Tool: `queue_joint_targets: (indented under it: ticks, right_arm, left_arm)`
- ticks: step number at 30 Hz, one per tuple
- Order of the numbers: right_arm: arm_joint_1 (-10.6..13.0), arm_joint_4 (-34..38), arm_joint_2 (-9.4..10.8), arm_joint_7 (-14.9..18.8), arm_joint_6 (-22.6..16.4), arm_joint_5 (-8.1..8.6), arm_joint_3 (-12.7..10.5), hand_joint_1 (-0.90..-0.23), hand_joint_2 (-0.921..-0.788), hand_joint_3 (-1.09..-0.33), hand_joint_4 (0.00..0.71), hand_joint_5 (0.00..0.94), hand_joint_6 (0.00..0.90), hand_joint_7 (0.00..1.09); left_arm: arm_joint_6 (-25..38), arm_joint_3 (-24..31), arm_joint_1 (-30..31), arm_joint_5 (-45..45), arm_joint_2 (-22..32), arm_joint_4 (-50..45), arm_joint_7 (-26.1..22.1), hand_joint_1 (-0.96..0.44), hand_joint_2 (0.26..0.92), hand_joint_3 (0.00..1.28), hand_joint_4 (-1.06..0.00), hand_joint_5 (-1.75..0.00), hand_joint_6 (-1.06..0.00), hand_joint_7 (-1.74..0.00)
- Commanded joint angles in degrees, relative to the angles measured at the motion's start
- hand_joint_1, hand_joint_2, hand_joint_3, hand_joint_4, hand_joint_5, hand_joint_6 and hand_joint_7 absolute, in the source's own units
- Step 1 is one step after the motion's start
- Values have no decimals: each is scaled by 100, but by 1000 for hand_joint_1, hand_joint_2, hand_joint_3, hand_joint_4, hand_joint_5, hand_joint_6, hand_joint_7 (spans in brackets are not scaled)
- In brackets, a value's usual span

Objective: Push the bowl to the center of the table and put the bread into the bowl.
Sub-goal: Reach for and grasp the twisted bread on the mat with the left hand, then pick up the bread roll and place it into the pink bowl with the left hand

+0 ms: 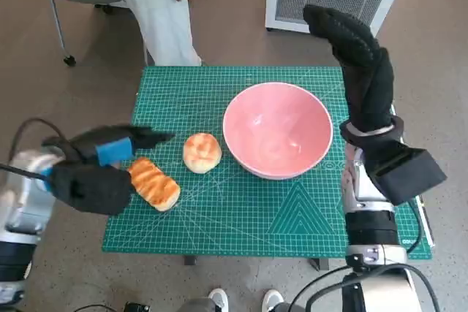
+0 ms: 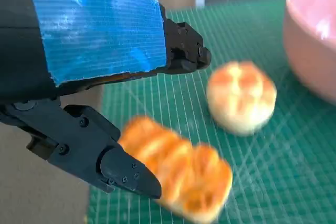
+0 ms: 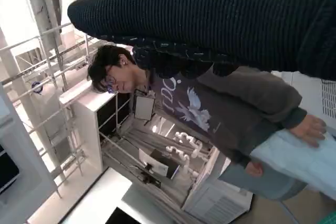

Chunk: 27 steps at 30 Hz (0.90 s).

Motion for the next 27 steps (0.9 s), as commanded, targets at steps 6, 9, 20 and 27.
queue_joint_targets:
  ticks: [6, 9, 20, 27]
  right_arm:
    - [145, 5, -60, 125, 42, 102, -22, -771, -921, -786, 282, 9, 28, 682]
    - [149, 2, -68, 144, 35, 117, -30, -771, -921, -785, 282, 9, 24, 677]
    - [191, -94, -86, 129, 69, 106, -41, -769, -921, -783, 283, 9, 21, 669]
    - [219, -146, -105, 99, 98, 94, -56, -768, -921, -782, 279, 6, 23, 666]
  left_arm:
    - [-171, -563, -385, 671, -343, 904, 302, -264, 709, 1, -146, 0, -267, -12]
    - [-103, -712, -501, 860, -454, 1158, 361, -269, 710, 2, -144, 0, -266, -10]
    - [220, -1210, -813, 1428, -809, 1931, 591, -244, 714, 3, -151, -4, -274, -11]
    - [147, -1345, -832, 1523, -928, 2334, 974, -130, 772, 27, -329, -51, -487, -162]
